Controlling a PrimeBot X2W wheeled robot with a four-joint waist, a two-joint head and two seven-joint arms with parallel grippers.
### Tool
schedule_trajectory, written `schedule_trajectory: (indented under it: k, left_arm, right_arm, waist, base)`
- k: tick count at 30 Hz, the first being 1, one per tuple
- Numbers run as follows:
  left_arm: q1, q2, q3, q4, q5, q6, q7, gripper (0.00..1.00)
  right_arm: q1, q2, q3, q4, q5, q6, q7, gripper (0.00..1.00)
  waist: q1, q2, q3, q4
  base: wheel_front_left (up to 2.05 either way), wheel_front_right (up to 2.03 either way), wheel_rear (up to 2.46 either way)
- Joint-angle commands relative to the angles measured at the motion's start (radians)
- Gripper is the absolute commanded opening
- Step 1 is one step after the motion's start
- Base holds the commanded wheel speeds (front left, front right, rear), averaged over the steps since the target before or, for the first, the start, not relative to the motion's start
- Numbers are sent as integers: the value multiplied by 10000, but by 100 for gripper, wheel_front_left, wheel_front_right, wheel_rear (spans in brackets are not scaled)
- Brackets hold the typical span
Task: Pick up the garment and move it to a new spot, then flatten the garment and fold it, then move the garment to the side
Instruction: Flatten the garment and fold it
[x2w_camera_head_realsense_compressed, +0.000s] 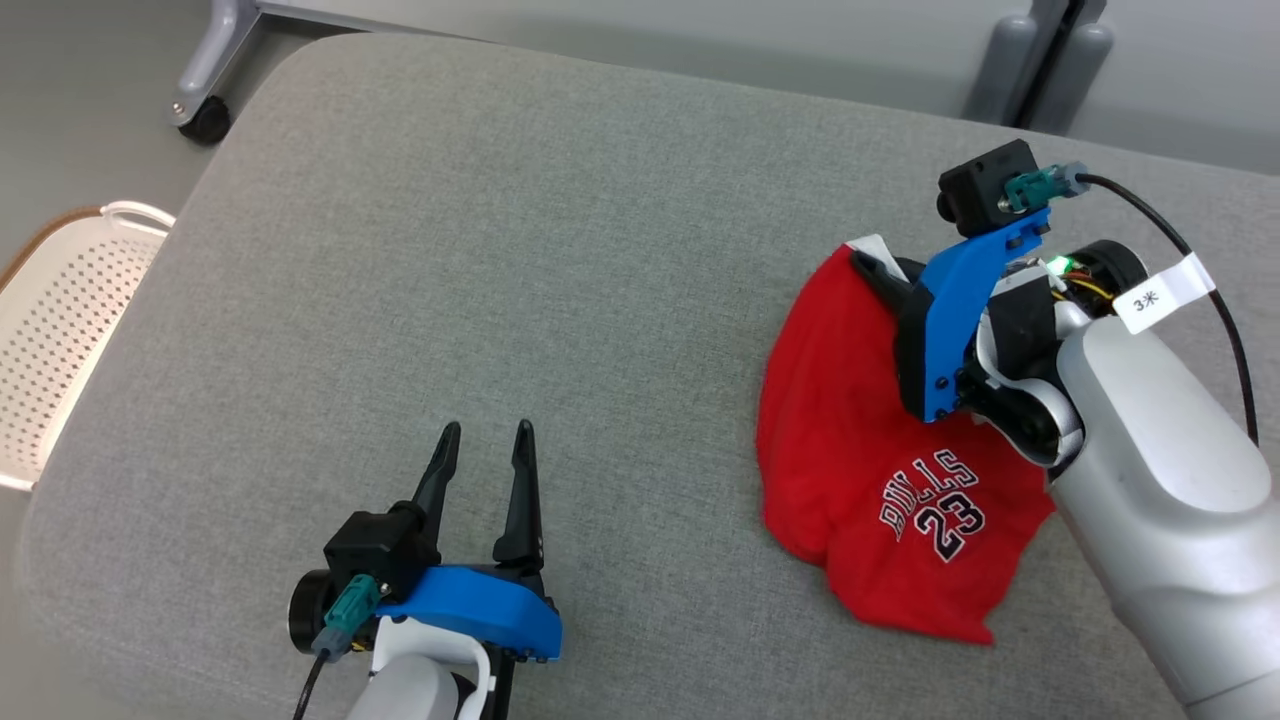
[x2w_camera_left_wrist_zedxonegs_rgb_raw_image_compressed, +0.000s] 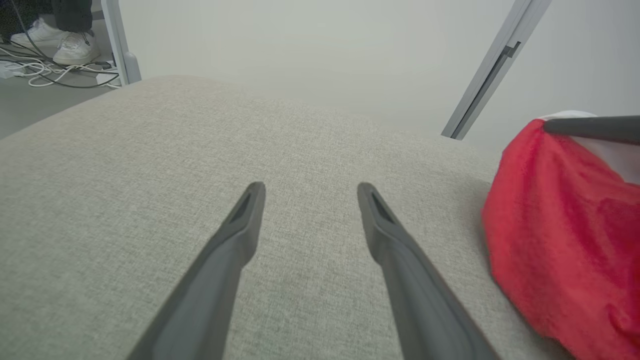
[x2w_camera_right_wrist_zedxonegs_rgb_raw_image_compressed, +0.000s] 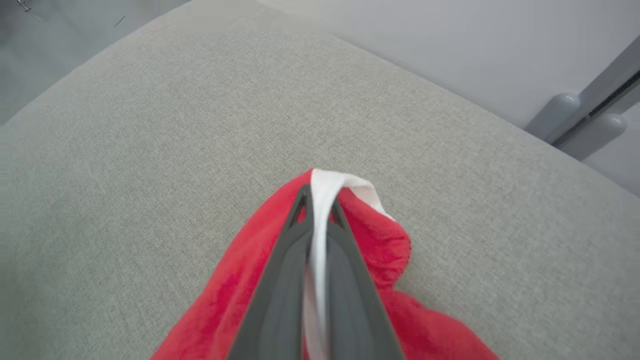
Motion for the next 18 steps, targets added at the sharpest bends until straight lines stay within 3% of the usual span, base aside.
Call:
schedule_trajectory:
  k: [1,12,18]
  left_arm:
    - [-71,86,135,18,118,-48,-41,100]
    - [150,344,318,-79,223,-19,-41,100]
    - [280,514,431,-291,177,62,-39,100]
  right_arm:
    - [-281,63,171,-258,-12,2,-496,0]
    - [184,309,1365,-1225,-349,2,-1874,0]
    - [1197,901,2476,-921,-625,2,-2354,0]
  waist:
    - [0,-1,-225,-239]
    - [0,-1,-817,-474]
    - [0,-1,-943,-300]
  base:
    - [0,0,0]
    - [0,0,0]
    - [0,0,0]
